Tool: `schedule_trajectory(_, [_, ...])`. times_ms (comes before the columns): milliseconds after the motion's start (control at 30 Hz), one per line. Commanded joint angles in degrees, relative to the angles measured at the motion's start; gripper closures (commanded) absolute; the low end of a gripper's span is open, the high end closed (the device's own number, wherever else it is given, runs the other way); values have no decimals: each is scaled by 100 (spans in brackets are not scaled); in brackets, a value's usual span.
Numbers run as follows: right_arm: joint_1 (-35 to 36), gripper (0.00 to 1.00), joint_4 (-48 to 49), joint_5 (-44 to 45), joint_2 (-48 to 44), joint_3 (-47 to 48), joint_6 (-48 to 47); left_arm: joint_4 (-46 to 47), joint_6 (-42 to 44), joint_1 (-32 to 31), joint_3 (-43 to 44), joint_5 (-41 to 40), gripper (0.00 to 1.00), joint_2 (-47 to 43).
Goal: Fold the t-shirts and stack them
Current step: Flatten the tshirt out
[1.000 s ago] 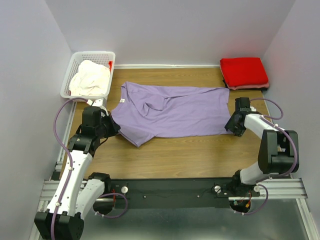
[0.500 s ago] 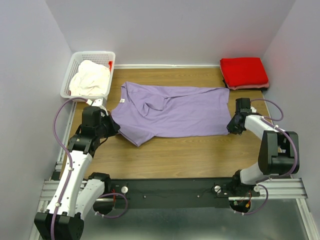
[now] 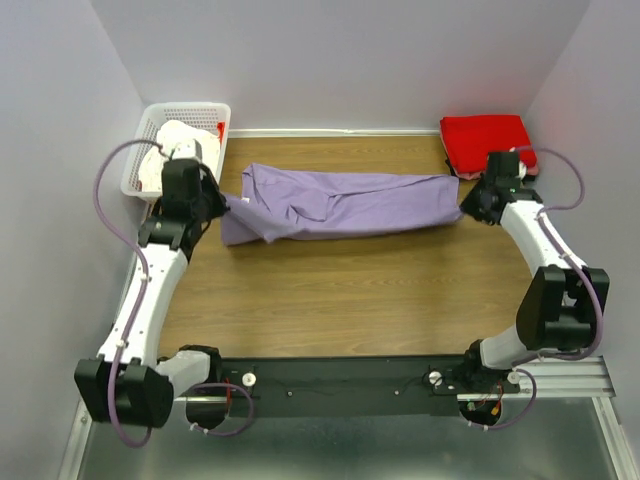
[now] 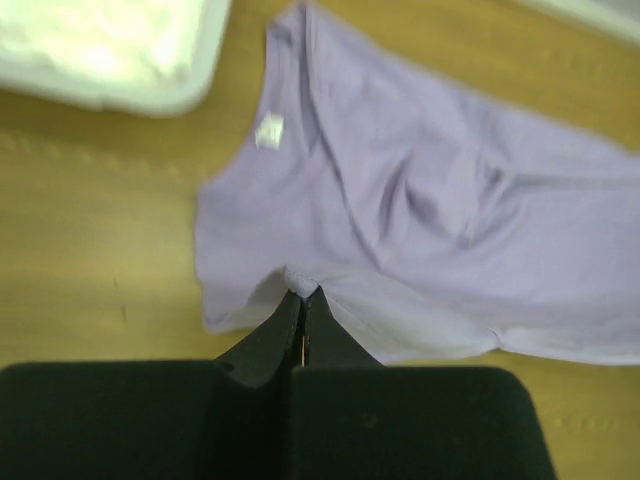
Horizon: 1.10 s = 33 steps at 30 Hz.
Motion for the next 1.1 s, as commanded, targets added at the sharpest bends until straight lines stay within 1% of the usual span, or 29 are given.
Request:
schedule_trajectory(0, [-3, 100, -53, -149, -315, 1176, -241, 559, 358, 235, 1516, -689, 100, 494])
schedule_trajectory(33, [-3, 100, -71, -175, -342, 1587, -276, 507, 394, 270, 1853, -725, 100, 730])
schedule_trajectory(100, [-3, 100, -124, -202, -525, 2011, -382, 366, 490, 366, 2564, -934, 100, 925])
schedule_trajectory(133, [-3, 100, -141, -228, -605, 2361, -435, 218, 543, 384, 3281, -1040, 100, 1048])
schedule_trajectory(167, [-3, 100, -176, -246, -823, 2513, -566, 146, 596, 393, 3619, -1250, 100, 1075])
schedule_trajectory(200, [-3, 100, -203, -272, -938, 2662, -654, -20, 709, 393, 4266, -1365, 100, 1093])
schedule_trajectory(233, [-3, 100, -229, -281, -1061, 2907, -750, -108, 771, 393, 4586, -1471, 100, 1075])
schedule_trajectory(267, [-3, 99, -247, -264, -1228, 2979, -934, -214, 816, 402, 4903, -1585, 100, 1058])
schedule_trajectory(300, [-3, 99, -264, -246, -1552, 3032, -1006, -345, 877, 394, 5445, -1760, 100, 1023])
schedule_trajectory(367, [-3, 100, -273, -211, -1931, 3111, -1190, -382, 1009, 393, 5862, -1893, 100, 777])
schedule_trajectory(400, [-3, 100, -282, -211, -2298, 3120, -1261, -347, 1035, 393, 6142, -1972, 100, 672])
schedule_trajectory(433, [-3, 100, -291, -220, -2476, 3129, -1313, -312, 1097, 359, 6223, -1999, 100, 427])
schedule_trajectory(533, [-3, 100, -379, -193, -2942, 3217, -1577, -258, 1220, 183, 6548, -2174, 100, 92])
schedule_trajectory(567, [-3, 100, -466, -115, -3187, 3261, -1699, -250, 1316, 35, 6584, -2262, 100, 21])
schedule_trajectory(667, [85, 100, -589, 123, -3557, 3331, -1806, -197, 1457, -98, 6611, -2386, 100, -287])
schedule_trajectory(767, [234, 99, -721, 193, -3655, 3498, -1876, -153, 1642, -239, 6664, -2553, 100, -480])
schedule_trajectory(867, [287, 100, -879, 281, -3612, 3709, -1955, -118, 1774, -362, 6681, -2606, 100, -472])
schedule_trajectory(900, [409, 100, -889, 299, -3559, 3744, -1982, -109, 1818, -380, 6690, -2545, 100, -420])
schedule_trajectory(1000, [472, 100, -915, 378, -3375, 3789, -2035, -57, 1879, -380, 6550, -2334, 100, -209])
schedule_trajectory(1067, [507, 99, -915, 308, -3234, 3605, -2070, -13, 1958, -380, 6357, -2124, 100, -59])
